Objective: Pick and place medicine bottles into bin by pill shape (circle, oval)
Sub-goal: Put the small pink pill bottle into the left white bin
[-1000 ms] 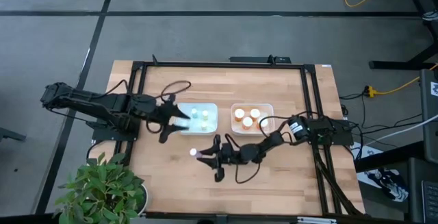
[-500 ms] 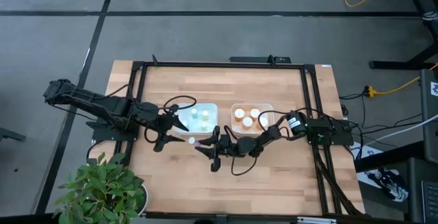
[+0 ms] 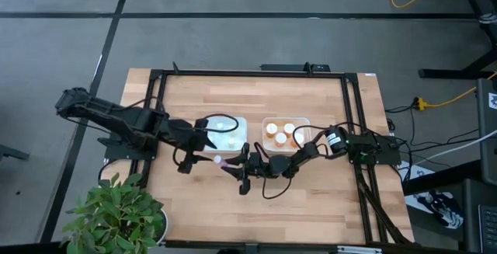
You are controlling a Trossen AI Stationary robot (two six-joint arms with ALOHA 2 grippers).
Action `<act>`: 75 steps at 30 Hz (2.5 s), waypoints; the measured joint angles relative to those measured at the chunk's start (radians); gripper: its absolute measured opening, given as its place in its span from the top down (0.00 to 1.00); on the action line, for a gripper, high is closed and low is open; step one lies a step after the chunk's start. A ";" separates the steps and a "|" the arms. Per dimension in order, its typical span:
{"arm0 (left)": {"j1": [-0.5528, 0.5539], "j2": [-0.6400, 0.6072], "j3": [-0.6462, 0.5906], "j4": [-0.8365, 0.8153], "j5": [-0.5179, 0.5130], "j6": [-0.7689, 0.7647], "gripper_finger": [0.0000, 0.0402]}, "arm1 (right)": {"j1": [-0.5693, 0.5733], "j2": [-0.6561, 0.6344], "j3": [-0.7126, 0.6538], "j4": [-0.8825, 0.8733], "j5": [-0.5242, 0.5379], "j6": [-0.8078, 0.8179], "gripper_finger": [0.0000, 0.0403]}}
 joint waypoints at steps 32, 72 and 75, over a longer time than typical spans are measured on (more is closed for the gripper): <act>0.000 0.168 0.070 -0.049 0.059 -0.015 0.52 | 0.001 0.000 0.001 -0.063 0.000 0.023 0.73; 0.000 0.169 0.070 -0.058 0.054 -0.008 0.73 | 0.001 0.000 0.001 -0.184 -0.002 0.161 0.45; 0.009 0.169 0.070 -0.059 0.051 -0.006 0.73 | 0.002 0.000 0.001 -0.270 -0.018 0.259 0.44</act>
